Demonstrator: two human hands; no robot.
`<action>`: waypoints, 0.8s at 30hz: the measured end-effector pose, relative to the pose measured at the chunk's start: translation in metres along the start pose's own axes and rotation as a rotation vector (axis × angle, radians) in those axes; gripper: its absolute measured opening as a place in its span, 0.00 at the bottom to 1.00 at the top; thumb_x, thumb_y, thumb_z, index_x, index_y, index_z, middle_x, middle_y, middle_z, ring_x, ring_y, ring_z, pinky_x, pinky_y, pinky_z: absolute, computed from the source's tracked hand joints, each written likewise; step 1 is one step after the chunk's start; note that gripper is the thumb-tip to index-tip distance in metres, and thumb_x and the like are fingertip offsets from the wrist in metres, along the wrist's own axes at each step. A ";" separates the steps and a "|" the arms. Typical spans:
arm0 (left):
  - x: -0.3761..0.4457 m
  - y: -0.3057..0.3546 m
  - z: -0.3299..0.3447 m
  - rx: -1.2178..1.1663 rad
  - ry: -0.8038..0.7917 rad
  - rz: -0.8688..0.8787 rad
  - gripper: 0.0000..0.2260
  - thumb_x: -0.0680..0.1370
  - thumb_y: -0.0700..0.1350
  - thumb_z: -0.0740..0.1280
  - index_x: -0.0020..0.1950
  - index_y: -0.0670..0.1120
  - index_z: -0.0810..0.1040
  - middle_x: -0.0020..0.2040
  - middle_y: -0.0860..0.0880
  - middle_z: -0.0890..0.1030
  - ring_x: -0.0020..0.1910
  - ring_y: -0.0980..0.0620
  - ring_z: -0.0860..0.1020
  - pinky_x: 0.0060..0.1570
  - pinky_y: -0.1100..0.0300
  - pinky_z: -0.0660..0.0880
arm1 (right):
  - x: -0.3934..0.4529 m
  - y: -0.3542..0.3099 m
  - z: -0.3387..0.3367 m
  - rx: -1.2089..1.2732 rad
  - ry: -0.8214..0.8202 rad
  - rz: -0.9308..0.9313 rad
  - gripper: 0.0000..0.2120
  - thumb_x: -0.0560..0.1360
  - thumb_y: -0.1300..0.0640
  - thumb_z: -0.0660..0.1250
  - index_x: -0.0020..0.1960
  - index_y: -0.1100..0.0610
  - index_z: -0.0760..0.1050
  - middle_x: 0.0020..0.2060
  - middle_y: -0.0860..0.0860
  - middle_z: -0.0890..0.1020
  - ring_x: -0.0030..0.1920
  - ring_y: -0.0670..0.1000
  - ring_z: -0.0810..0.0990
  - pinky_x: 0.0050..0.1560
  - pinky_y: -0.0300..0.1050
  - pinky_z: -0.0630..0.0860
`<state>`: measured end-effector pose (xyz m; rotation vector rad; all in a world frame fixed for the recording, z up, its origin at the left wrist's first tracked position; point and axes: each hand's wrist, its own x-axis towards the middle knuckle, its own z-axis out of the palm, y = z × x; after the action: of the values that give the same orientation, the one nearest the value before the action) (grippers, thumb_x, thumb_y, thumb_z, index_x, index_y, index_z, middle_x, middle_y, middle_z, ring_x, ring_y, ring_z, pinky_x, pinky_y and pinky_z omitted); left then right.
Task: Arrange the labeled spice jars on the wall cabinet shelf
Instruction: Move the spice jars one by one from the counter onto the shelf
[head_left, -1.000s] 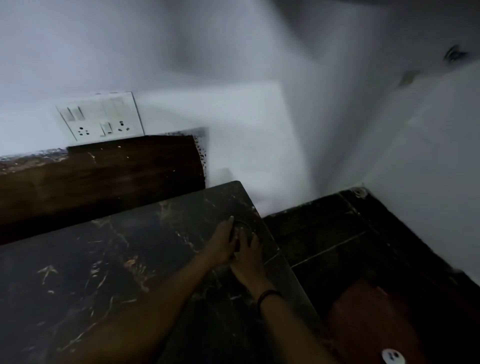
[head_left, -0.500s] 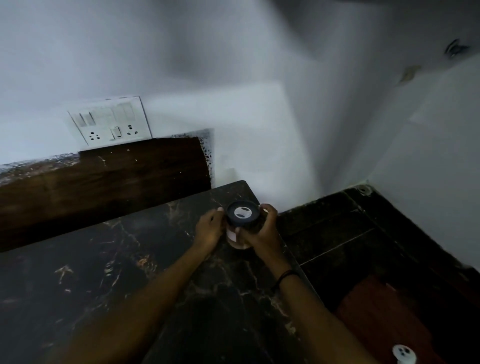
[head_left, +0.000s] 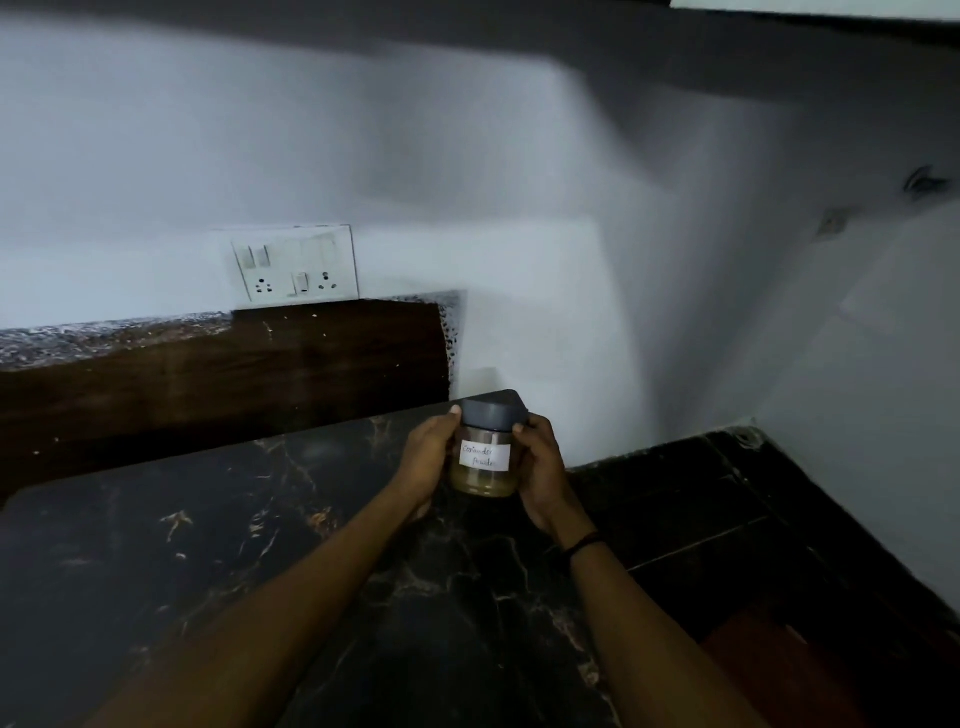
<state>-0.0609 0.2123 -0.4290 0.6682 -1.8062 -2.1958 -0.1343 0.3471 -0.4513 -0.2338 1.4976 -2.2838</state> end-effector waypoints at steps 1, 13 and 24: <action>-0.004 0.002 -0.001 -0.006 0.011 0.003 0.23 0.83 0.53 0.60 0.61 0.32 0.76 0.57 0.32 0.81 0.56 0.35 0.81 0.58 0.42 0.77 | -0.003 -0.002 0.002 -0.007 -0.012 -0.002 0.09 0.76 0.59 0.65 0.55 0.58 0.76 0.50 0.56 0.84 0.52 0.58 0.82 0.51 0.54 0.78; -0.001 0.116 0.015 -0.001 0.090 0.253 0.16 0.82 0.53 0.62 0.56 0.40 0.76 0.51 0.44 0.83 0.47 0.49 0.83 0.37 0.63 0.78 | 0.012 -0.107 0.061 -0.168 0.029 -0.179 0.09 0.79 0.50 0.63 0.56 0.54 0.72 0.51 0.53 0.82 0.48 0.51 0.82 0.37 0.42 0.79; -0.012 0.303 0.051 0.045 0.024 0.649 0.08 0.80 0.41 0.63 0.56 0.44 0.78 0.56 0.43 0.82 0.54 0.45 0.81 0.45 0.58 0.78 | 0.019 -0.280 0.144 -0.140 0.027 -0.588 0.08 0.81 0.49 0.61 0.57 0.51 0.70 0.52 0.53 0.80 0.49 0.50 0.82 0.42 0.44 0.81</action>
<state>-0.1094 0.1947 -0.1263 0.0802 -1.7397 -1.7054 -0.1670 0.3157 -0.1389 -0.7758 1.7836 -2.6166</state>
